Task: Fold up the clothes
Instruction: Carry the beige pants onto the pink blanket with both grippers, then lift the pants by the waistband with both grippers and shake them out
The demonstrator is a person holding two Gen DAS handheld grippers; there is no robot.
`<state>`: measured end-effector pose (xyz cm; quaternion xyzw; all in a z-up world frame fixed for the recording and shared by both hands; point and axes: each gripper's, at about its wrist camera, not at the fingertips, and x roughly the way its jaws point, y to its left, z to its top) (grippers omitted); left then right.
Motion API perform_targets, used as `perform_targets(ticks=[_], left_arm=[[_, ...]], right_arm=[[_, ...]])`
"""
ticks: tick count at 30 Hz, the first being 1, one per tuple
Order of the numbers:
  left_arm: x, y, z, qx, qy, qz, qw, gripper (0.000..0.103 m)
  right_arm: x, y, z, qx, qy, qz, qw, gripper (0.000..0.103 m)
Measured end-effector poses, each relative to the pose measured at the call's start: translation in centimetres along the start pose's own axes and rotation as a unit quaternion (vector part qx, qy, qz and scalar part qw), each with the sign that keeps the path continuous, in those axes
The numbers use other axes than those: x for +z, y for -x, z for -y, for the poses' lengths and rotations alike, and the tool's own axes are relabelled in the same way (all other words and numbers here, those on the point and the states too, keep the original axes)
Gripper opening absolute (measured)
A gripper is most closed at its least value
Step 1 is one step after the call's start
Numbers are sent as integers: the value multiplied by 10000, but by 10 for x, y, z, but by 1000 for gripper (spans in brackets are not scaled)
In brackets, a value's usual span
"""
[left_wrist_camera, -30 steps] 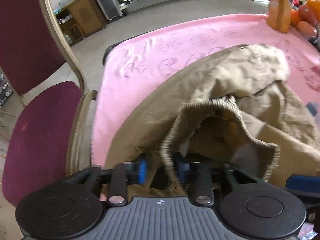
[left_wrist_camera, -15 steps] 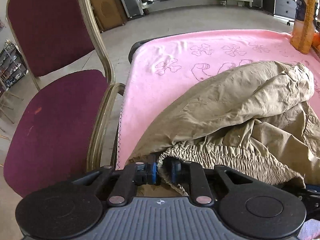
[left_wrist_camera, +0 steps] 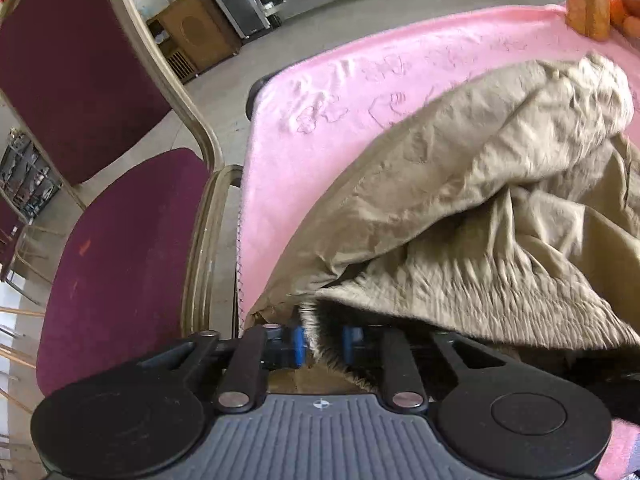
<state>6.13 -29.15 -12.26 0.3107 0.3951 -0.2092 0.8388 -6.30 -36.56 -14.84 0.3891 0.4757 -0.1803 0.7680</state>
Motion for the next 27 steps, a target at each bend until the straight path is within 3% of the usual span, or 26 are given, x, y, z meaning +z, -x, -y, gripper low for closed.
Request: perform_targets(ticks=[3,6,10,14,17,20,24,27], left_arm=[[3,31,-20,-632,611,103,9961,13],[11,71,-40,-1571,1363,72,9781,13],[34,154,-38,-2299,1682,602,9567,12],[50,258,-38,-2535,1667,1695,9377,12],[46,324,-48,-2642,1767,2477,9152,12],[37,381,-57,-2694,1826,3163,8911,12],[23,435,-65,-2636,1664,3880,8674,13],[31,448,-65,-2816,1399,3886,8661,14]], right_arm=[[-3,48,-1,-331,897,627,9934,13],[-2,114,1,-707,1640,1441,9733,13],[14,208,-11,-1185,1979,2476,9410,11],[9,314,-34,-1498,2117,3542,8985,9],[-7,384,-52,-1552,2159,4260,8647,9],[-31,443,-64,-1333,2080,4831,8400,9],[-54,496,-61,-1090,2036,5339,8134,9],[-54,515,-53,-925,1945,5469,8090,10]])
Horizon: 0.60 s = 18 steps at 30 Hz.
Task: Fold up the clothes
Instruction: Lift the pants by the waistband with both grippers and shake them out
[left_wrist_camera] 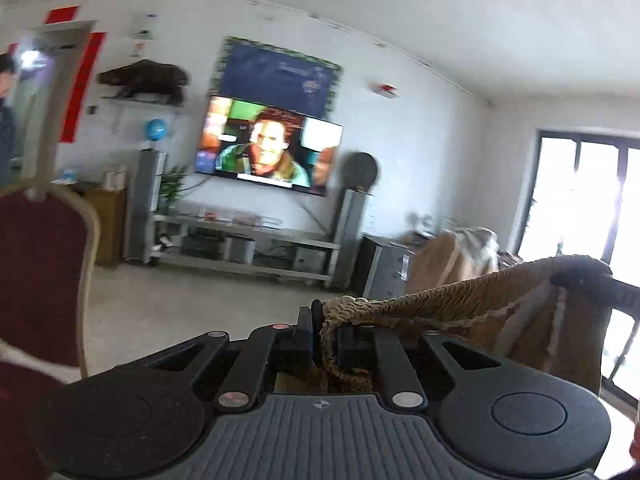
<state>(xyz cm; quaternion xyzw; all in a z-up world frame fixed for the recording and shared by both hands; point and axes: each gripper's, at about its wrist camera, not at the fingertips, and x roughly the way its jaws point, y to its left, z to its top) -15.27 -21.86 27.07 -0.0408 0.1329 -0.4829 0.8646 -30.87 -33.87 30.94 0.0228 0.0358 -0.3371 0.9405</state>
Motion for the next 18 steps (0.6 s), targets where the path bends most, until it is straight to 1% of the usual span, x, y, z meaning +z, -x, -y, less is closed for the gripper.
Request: perform_targets(ticks=[1,2,4,6,8,11,12,13,14,15,16,17,18], left_arm=[[4,-4,0,-58,-68,-80,9999,15],[6,-11,-1,-39,-182,-149,9997,16],[7,-31,-2,125,-459,-252,9986,16],[3,-56,1,496,-766,-227,9956,16],[-3,-88,1,911,-1023,-174,9904,15],[-1,-138,-5,1365,-1096,-140,9845,10],[5,-147,-8,1502,-1067,-36,9829,10],[15,-154,-10,1640,-1024,125,9811,10],[25,-161,-13,1777,-981,286,9788,10],[36,-156,-12,1886,-899,633,9759,10],[48,-146,-10,1976,-795,1080,9711,10],[56,-131,-4,2032,-724,1562,9639,10],[59,-114,4,2104,-720,2095,9522,10]], right_arm=[[1,-6,4,35,-69,-41,10000,10],[2,-13,8,71,-138,-82,9998,10],[3,-28,14,136,-267,-180,9994,10],[-5,-58,14,166,-340,-376,9986,10],[-14,-91,7,183,-313,-484,9982,9],[-21,-138,-10,95,-126,-327,9993,9],[-21,-151,-18,64,-43,-243,9997,8],[-17,-159,-26,51,36,-122,9999,8],[-10,-162,-34,56,104,89,9999,8],[-3,-158,-37,114,145,463,9988,8],[5,-153,-40,172,185,837,9962,8],[13,-149,-43,230,226,1209,9921,8],[21,-145,-46,287,266,1579,9867,8]])
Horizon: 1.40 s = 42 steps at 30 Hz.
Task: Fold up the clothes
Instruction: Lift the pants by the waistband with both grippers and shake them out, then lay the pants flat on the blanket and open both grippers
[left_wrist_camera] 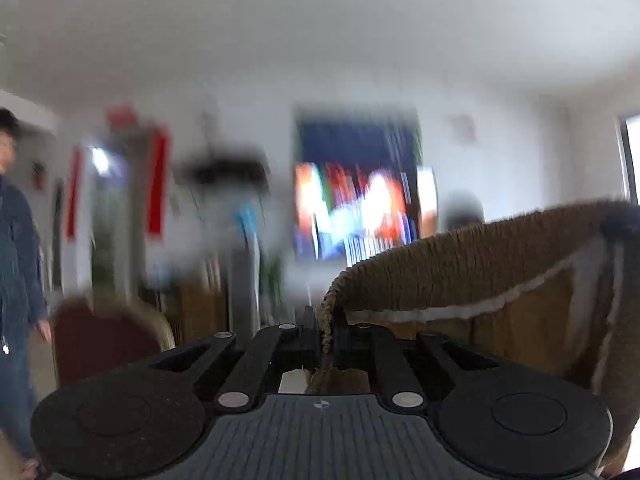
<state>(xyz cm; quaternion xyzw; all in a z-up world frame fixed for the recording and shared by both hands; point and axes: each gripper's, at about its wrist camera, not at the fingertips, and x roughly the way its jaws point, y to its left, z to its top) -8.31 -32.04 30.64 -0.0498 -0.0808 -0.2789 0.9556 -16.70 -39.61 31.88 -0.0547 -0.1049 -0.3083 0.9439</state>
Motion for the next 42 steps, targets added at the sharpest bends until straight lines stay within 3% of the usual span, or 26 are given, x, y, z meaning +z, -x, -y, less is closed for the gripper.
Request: perform_targets(ticks=[1,3,5,7,9,11,13,15,18,20,21,22,24,25,29,31,33,34,36,42], left_arm=[[5,14,1,111,0,432,9990,10],[-3,35,3,192,-72,898,9957,10],[-31,50,-2,93,-59,786,9968,10],[-83,57,-8,-35,14,132,9999,12],[-145,63,-13,-109,85,-711,9974,12],[-217,74,-21,-5,89,-1755,9844,12],[-284,86,-34,235,3,-2798,9598,12],[-350,99,-47,472,-84,-3806,9235,12],[-394,118,-82,521,120,-4947,8674,20],[-393,128,-98,433,250,-5176,8542,23],[-386,129,-103,403,248,-5148,8560,28],[-376,127,-107,378,214,-5062,8613,31],[-357,133,-109,265,211,-4916,8702,37],[-349,130,-110,167,263,-4879,8723,37],[-321,125,-116,-148,637,-4660,8824,39],[-314,123,-119,-236,819,-4533,8873,43],[-318,114,-121,-273,877,-4470,8898,61],[-323,108,-122,-211,886,-4501,8883,66],[-347,94,-129,1,1136,-4796,8701,61],[-419,59,-150,431,2079,-5607,8003,60]], right_arm=[[9,2,-3,55,43,374,9993,8],[14,14,-6,178,221,1009,9945,8],[-7,27,-2,285,247,897,9953,9],[-36,36,5,405,162,490,9978,10],[-95,41,12,493,-76,-566,9971,11],[-166,43,18,546,-295,-1750,9826,11],[-247,54,14,574,-564,-2953,9520,12],[-318,67,0,678,-633,-3989,9123,13],[-387,83,-16,976,-676,-5428,8314,23],[-414,96,-16,1108,-751,-6061,7841,31],[-412,100,-11,1175,-816,-6065,7821,37],[-406,101,-5,1192,-859,-6033,7839,56],[-396,97,13,1192,-1111,-5905,7904,78],[-392,97,23,1213,-1290,-5836,7925,80],[-372,96,51,1548,-2287,-5699,7739,84],[-363,92,64,1581,-2709,-5531,7719,86],[-365,90,78,1507,-3077,-5342,7728,87],[-375,86,83,1370,-3235,-5364,7673,88],[-397,80,92,1093,-3548,-5402,7552,88],[-473,76,100,523,-4163,-5660,7097,85]])
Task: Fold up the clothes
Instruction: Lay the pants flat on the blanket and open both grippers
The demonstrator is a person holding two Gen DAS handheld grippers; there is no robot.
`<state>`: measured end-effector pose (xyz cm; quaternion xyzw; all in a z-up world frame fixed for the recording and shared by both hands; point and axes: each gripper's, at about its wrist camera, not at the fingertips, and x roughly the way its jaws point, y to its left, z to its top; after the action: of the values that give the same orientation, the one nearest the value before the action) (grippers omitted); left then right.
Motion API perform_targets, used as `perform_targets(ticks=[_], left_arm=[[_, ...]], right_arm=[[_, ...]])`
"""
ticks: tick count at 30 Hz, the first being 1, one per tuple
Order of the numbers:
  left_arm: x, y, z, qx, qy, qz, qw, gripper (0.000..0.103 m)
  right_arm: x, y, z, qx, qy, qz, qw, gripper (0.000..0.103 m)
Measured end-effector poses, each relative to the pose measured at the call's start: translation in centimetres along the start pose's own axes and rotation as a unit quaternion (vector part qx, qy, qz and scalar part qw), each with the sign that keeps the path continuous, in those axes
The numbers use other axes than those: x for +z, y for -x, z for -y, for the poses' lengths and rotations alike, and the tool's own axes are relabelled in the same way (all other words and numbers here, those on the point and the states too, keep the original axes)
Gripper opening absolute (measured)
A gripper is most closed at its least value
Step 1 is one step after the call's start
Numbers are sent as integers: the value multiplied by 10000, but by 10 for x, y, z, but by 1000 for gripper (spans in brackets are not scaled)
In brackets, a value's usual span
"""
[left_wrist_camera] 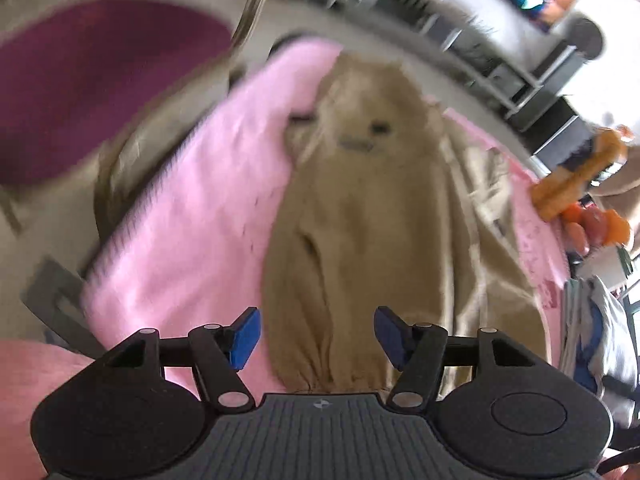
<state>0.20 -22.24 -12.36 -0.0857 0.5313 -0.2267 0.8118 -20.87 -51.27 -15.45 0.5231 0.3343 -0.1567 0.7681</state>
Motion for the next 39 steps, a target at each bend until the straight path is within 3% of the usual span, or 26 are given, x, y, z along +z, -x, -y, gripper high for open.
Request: perform_targets(ticks=[5,7,9,14,18,22,24,27,29,31,34,39], left_arm=[[11,-28,-8,-166,432,-313,9984,61],[12,-37,-13,-41,556,-434,9975,61],[11,-39,-18,-31,646,-410,9971,67],[15,-42,-22,-251,850,-345,9955,67],[16,-46,-19,-422,924,-303,9944,79],[17,-48,-19,-653,973,-329,9926,78],[17,-46,-24,-929,1152,-360,9883,65],[16,-30,-34,-1812,1413,-36,9732,61],[18,-20,-35,-2345,1292,181,9633,62],[21,-22,-32,-2204,1179,193,9681,62],[20,-45,-37,-1643,1432,-234,9757,60],[28,-61,-36,-1455,1620,-463,9749,57]], right_arm=[[1,-24,25,81,-425,-183,9989,85],[0,-30,30,188,-530,-280,9980,85],[-1,-37,32,238,-593,-377,9972,85],[-4,-51,35,242,-659,-520,9962,85],[-6,-55,39,324,-828,-561,9945,85],[-6,-56,45,388,-1021,-528,9926,85],[-6,-57,47,409,-1082,-524,9919,85],[-6,-57,48,430,-1109,-502,9916,86],[-6,-57,48,439,-1128,-494,9914,86],[-6,-57,49,453,-1168,-495,9909,86],[-6,-58,48,456,-1169,-496,9909,86],[-6,-57,49,466,-1159,-447,9912,86]])
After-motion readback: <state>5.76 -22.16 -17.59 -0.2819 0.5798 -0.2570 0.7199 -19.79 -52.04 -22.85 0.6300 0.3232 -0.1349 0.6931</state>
